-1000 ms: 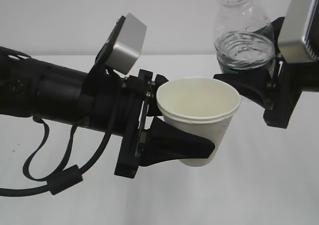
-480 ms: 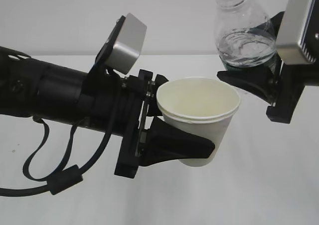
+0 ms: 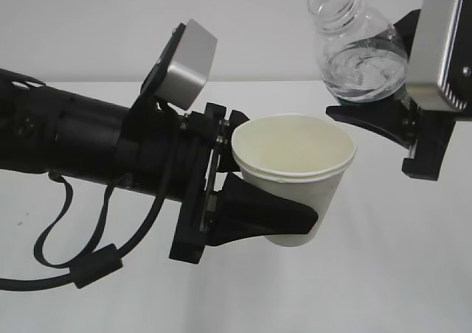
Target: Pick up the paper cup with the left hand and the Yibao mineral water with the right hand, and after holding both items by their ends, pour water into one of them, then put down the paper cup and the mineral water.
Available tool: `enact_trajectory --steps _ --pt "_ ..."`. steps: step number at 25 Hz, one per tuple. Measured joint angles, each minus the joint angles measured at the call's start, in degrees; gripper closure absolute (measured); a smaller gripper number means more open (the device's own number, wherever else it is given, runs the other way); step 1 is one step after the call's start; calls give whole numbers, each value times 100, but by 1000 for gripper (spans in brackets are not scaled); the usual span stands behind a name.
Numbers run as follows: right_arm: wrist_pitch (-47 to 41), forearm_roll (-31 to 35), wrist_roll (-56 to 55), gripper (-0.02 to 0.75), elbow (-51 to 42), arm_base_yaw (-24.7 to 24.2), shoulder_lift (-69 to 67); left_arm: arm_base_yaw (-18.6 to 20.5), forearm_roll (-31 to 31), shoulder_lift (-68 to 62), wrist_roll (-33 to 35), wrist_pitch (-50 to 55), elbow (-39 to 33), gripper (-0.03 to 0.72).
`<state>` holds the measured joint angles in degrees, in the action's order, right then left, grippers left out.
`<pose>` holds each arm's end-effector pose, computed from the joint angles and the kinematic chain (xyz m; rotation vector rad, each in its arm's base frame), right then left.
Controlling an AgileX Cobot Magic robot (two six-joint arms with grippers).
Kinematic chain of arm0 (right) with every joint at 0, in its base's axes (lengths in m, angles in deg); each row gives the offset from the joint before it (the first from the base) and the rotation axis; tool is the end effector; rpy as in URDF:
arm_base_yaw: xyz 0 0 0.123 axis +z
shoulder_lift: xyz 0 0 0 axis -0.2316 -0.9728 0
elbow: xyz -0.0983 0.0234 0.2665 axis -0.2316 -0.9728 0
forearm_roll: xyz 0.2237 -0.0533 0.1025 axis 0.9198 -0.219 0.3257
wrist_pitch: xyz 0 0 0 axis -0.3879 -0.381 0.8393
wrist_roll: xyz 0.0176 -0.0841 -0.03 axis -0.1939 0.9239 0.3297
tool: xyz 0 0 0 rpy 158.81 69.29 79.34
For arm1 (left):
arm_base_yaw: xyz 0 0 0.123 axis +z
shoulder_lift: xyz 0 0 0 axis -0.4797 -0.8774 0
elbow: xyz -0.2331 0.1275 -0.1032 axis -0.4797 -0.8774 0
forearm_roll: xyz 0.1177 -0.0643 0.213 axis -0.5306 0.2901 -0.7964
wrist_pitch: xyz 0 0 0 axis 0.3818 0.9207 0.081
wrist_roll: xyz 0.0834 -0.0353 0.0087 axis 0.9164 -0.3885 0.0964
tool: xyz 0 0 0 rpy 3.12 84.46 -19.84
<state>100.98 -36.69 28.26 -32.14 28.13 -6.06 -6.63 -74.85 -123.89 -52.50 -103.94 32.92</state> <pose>0.2279 0.1018 0.3041 -1.3757 1.3698 -0.0424 0.2169 -0.2455 0.2400 1.4274 1.4041 -1.1549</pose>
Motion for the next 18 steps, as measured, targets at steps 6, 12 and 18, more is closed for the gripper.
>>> enact_trajectory --steps 6,12,18 --pt "-102 -36 225 264 0 0 0 0 0 0 0 -12 0 235" --pt "-146 -206 414 263 0 0 0 0 0 0 0 -12 0 235" --pt "-204 -274 817 263 0 0 0 0 -10 0 0 -12 0 235"
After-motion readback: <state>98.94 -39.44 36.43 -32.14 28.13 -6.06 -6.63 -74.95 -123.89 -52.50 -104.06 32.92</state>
